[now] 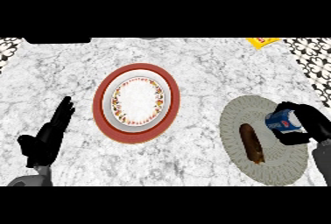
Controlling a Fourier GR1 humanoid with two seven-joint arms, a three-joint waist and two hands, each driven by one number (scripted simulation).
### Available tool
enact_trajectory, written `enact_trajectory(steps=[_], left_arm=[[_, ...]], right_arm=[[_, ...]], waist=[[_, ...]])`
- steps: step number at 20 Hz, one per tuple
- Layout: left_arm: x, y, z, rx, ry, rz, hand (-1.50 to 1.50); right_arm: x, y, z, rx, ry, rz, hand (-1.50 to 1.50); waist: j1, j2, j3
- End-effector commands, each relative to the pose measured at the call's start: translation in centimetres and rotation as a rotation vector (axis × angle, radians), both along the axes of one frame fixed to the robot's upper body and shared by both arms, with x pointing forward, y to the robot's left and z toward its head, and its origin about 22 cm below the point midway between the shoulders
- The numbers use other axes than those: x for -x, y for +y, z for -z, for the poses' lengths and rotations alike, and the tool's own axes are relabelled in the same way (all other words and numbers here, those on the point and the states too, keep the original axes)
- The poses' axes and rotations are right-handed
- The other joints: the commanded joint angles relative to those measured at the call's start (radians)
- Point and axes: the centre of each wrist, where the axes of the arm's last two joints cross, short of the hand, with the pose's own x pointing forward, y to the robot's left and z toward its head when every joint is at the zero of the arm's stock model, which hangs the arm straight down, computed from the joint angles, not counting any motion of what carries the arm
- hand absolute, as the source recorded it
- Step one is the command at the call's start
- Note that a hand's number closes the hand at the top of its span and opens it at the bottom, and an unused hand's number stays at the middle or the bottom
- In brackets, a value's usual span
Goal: Pick the can from the placemat and place it in the plate
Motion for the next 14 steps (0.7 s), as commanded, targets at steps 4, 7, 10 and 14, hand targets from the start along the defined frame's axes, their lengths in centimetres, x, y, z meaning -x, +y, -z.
enact_trajectory(steps=[4,7,10,14], left_arm=[[1.3,1.5,0.7,-0.004,0.024,-0.084,0.00],[1.7,2.1,0.6,-0.014,0.033,-0.084,0.00],[1.6,1.7,0.6,-0.011,0.029,-0.075,0.00],[1.8,1.3,1.0,-0.014,0.039,-0.073,0.00]], right_arm=[[5.8,3.4,6.5,-0.024,0.017,0.459,1.50],[5.7,7.4,6.0,-0.058,-0.099,0.502,1.50],[6.3,11.0,5.5,-0.055,-0.173,0.519,1.50],[6.9,15.1,3.6,-0.050,-0.301,0.548,1.50]], waist=[[-0.101,-0.013,0.012],[-0.083,-0.017,0.011],[-0.073,-0.011,0.010],[-0.064,-0.006,0.009]])
